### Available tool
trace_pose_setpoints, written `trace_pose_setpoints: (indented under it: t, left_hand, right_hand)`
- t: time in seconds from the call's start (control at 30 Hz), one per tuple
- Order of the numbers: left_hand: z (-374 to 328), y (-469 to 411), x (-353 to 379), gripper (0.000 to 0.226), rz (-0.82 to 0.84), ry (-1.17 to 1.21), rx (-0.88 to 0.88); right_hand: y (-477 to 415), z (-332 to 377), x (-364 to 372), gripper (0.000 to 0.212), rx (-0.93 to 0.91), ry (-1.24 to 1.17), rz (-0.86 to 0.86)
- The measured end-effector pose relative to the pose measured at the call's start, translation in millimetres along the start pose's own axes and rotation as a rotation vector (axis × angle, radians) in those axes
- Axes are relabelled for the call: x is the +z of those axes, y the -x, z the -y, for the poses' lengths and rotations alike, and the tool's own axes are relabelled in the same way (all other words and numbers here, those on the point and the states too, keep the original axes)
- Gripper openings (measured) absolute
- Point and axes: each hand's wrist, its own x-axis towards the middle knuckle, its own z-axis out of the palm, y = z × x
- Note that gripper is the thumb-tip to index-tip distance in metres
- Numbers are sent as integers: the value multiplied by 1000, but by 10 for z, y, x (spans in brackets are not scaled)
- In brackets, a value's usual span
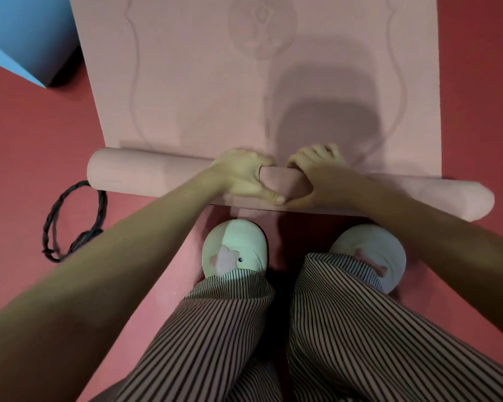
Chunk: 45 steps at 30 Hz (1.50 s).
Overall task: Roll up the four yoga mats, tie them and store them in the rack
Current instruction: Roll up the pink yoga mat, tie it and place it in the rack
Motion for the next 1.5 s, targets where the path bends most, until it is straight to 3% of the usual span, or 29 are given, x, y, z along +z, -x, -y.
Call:
trace_pose_setpoints:
  t: [0.07,0.13,0.2,0.3,0.4,0.57,0.7,0.8,0.93,1.07,1.2,1.37,1.5]
  left_hand:
    - [46,-46,-35,86,17,86,-24]
    - [86,-34,22,80,-44,160,-43]
    - [80,-1,81,73,-97,144,-45]
    - [88,25,123,69,-279,65,56]
    - [104,54,187,75,-473,-3,191]
    - [-35,124,380,99,-600,-234,136]
    - [-61,69,219,90,-563,-193,54]
    - [-101,31,53,93,-407,-145,-25]
    - [-76,-78,-103,85,-282,-55,-81]
    - [-37,-158,-174,71,-206,18,-99]
    - [-33,-200,-244,69,-173,50,-100]
    - [-26,-141,-257,93,-135,-24,-67]
    - [48,-46,-216,115,-142,-216,22]
  right_hand:
    - [60,51,78,91,-30,88,-49]
    - [95,79,175,101,-37,152,-48]
    - [93,74,200,95,-43,149,-52]
    - [40,48,114,78,-44,48,-26]
    - [-67,-42,11,76,-23,-86,69]
    - [-263,-128,-127,76,77,-245,256]
    - [-280,-144,-142,78,129,-267,273]
    - [-285,-172,-235,80,143,-259,270]
    - [-164,-178,-204,82,95,-232,65]
    - [-20,-119,-38,102,49,65,-116]
    - [-137,-145,-165,95,135,43,38]
    - [-192,-170,-198,86,154,-52,88]
    - [-238,-202,-292,83,178,-114,133]
